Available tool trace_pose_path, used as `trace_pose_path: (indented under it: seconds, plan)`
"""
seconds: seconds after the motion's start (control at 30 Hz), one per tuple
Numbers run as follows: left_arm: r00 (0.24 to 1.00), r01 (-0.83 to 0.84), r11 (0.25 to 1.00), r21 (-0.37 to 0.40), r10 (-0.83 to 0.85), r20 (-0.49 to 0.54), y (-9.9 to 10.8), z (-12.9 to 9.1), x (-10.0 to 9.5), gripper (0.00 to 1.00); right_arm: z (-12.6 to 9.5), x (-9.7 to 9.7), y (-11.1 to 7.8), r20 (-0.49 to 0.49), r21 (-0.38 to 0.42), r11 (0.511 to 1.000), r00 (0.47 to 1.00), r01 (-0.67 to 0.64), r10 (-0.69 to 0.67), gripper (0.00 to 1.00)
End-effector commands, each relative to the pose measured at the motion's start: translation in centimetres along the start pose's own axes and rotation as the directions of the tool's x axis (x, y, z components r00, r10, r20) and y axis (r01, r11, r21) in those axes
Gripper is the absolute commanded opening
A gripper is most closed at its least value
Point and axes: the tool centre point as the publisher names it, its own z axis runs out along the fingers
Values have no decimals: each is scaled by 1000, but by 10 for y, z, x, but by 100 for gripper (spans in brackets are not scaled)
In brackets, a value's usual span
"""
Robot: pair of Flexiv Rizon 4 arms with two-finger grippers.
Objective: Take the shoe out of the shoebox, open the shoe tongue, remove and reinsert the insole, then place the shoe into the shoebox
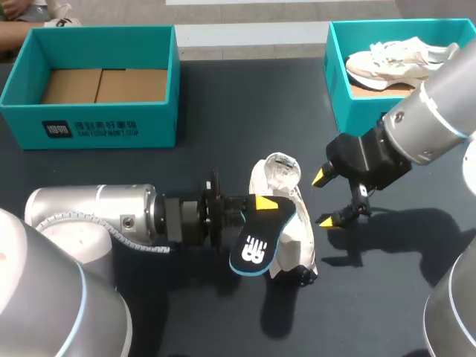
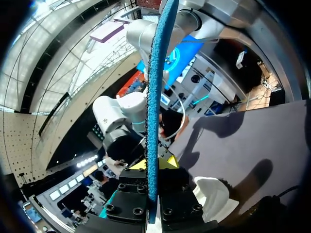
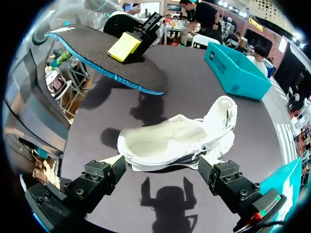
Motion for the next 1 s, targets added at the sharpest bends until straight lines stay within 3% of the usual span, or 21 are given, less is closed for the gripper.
trace_pose_path:
  seconds: [0.03,0.23,0.73,0.83,0.9,1.0]
  plan:
    - [1000,13,1000,-5,-13,-13,5,5,10,0,18,4,-1,-2,20,1000,1000,-18,18,100]
    - [998,9,999,-47,-12,-54,13,5,23,0,20,5,-2,-7,19,1000,1000,-24,24,100]
    - [999,11,999,-48,-13,-51,14,4,23,0,20,5,-2,-7,19,1000,1000,-24,24,100]
    - [999,11,999,-48,-13,-51,14,4,23,0,22,2,-2,32,98,995,999,30,-33,100]
    - [999,11,999,-48,-13,-51,14,4,23,0,22,2,-2,97,103,993,993,57,-67,100]
    - [999,11,999,-48,-13,-51,14,4,23,0,24,3,-4,102,145,986,990,81,-96,100]
